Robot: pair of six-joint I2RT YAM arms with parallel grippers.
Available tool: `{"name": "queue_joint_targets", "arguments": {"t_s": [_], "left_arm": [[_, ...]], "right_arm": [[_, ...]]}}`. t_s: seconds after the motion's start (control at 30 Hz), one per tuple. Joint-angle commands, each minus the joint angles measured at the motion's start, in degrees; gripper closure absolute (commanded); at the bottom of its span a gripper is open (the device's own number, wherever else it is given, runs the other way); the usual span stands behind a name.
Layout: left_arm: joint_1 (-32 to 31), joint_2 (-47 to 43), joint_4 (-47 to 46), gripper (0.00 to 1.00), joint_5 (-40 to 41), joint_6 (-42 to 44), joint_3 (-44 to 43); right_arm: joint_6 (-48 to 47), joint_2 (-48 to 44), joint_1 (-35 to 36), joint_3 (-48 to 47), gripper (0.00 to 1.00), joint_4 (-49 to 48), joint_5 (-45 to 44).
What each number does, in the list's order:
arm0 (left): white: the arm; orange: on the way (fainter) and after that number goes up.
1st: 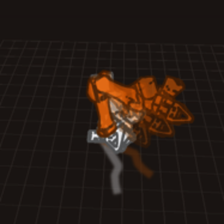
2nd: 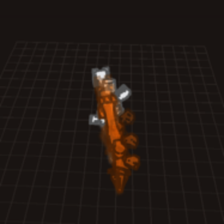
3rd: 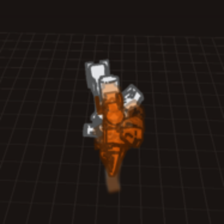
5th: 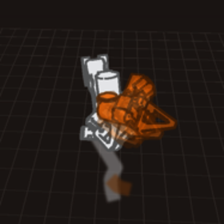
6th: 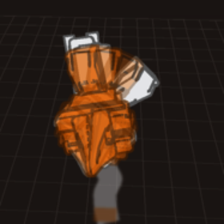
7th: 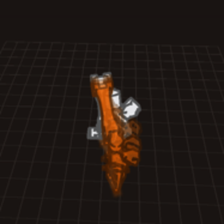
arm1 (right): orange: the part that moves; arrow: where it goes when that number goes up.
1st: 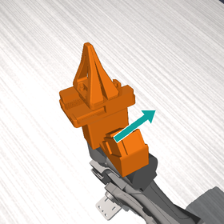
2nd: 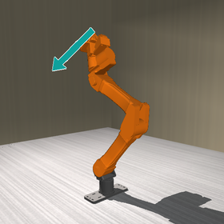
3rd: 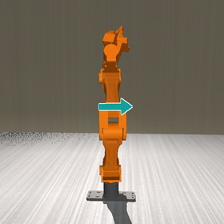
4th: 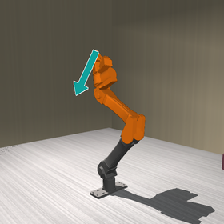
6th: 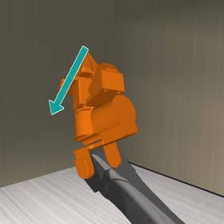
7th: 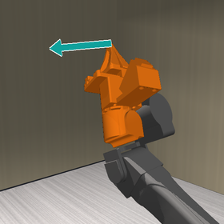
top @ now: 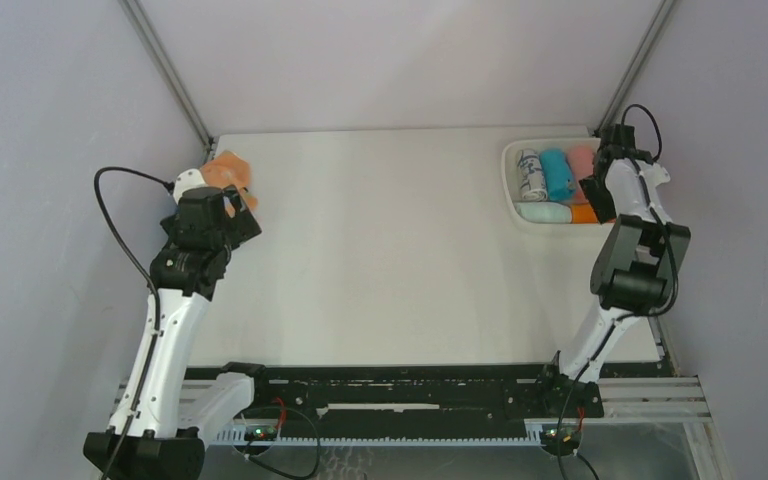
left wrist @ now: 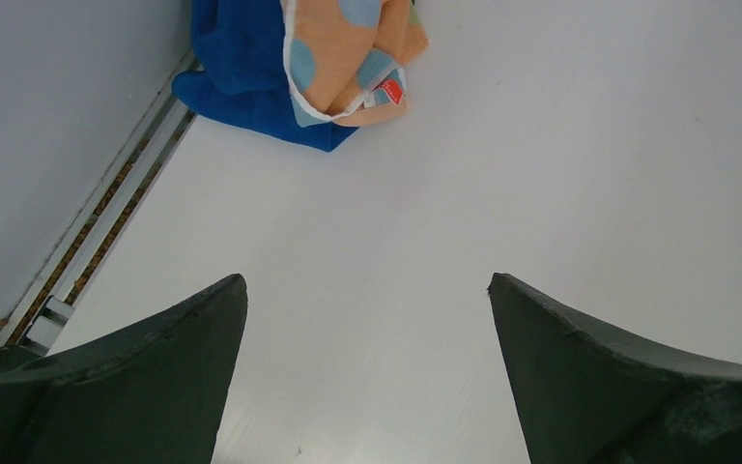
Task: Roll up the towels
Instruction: Place the towel in the bin, then reset both arms
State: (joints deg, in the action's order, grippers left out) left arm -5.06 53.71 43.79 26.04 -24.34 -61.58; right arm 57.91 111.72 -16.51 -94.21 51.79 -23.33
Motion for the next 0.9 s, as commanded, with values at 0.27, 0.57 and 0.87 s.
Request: {"name": "queue_joint_targets", "arguments": {"t_s": [0.27,0.57,0.87], "left_arm": [[0.39,-14.04,1.59,0.00,-3.51,-1.06,-0.54],[0.32,-31.71,-2.83,0.00,-6.40,0.92,0.78],[0.36,-38.83,-3.71,0.00,0.06,0.86,10.51]], "right_arm": [[-19.61,-42.97,-3.07,25.81,0.29,-16.43,22.99],[-23.52,-64.46,3.16,34.47,0.18,-19.15,27.20],[-41.21,-90.34,29.35,46.46,0.00,-29.84,-3.76]]}}
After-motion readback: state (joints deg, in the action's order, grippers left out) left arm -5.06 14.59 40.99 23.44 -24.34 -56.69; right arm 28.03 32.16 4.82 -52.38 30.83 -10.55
